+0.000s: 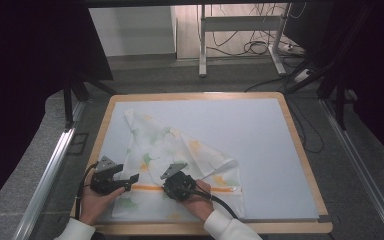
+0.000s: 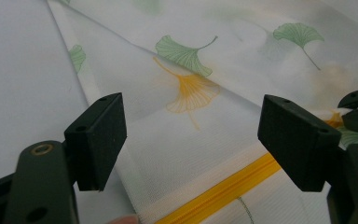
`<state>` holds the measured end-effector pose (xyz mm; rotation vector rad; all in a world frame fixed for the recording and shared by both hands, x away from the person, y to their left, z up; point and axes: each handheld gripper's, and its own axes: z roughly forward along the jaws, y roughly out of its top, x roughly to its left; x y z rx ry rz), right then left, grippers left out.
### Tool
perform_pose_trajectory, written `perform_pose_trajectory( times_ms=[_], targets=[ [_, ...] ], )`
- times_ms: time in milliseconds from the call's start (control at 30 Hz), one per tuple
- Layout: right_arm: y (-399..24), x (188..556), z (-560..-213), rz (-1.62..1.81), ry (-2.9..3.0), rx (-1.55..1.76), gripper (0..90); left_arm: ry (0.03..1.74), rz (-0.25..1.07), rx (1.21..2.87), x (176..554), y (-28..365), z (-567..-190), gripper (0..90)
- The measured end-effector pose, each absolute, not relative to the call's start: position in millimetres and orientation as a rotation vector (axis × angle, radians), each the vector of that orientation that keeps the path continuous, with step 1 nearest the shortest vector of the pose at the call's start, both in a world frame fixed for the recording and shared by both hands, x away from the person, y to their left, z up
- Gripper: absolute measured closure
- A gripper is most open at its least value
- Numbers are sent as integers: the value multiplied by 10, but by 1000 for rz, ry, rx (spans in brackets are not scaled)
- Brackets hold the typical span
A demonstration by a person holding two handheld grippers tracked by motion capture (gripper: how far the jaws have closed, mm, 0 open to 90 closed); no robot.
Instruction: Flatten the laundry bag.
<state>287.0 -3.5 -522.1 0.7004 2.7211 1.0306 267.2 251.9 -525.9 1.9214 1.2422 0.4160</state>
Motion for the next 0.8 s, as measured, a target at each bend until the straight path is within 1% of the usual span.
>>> perform_pose_trajectory(
  times_ms=[200, 800],
  targets=[
    [-134, 2892, -5123, 1107, 2693, 720, 844, 1237, 423, 1926, 2666, 2503, -5253, 233],
    [-338, 3000, -4920, 1182, 2640, 747, 847, 1237, 419, 1932, 2670, 2496, -5262, 233]
  ],
)
